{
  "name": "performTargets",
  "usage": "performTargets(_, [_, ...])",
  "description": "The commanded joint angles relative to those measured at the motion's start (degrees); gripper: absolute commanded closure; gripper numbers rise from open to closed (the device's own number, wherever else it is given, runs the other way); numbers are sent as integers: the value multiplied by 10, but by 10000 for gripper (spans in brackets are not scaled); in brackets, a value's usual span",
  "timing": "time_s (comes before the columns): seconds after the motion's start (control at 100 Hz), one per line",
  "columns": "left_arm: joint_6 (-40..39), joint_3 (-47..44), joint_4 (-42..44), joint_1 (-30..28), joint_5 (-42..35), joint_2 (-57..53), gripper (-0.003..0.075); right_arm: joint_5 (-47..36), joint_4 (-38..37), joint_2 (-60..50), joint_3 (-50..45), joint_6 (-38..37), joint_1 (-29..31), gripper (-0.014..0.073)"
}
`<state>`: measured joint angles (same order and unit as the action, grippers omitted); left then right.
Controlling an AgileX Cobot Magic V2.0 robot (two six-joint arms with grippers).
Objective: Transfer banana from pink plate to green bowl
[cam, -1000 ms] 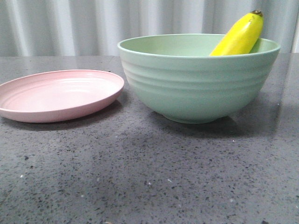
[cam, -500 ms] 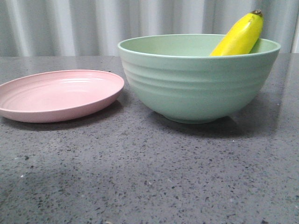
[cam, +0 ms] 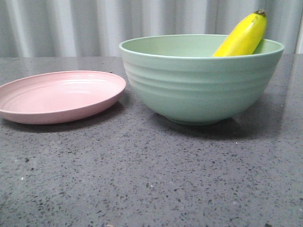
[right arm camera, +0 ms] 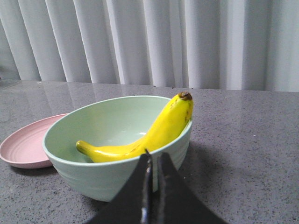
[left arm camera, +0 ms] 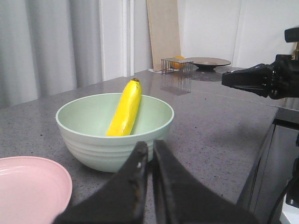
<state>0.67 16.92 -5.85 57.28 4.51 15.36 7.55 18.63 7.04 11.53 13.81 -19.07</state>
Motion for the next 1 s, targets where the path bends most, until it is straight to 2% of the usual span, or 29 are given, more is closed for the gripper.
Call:
performTargets(0.0, [0,14,-1,3,-45,2,741,-48,-3,1,9,8,3,665])
performTargets(0.44, [0,14,-1,3,-45,2,741,-46,-3,2,9,8,3,665])
performTargets(0.59, [0,-10,-1,-7,-99,2,741,-46,-3,2,9,8,3,665])
performTargets(0.8, [0,-50,0,-88,-143,2,741,-46,-3,2,9,8,3,665])
performTargets(0.99, [0,-95,0,-219,-145,1,741,-46,-3,2,9,8,3,665])
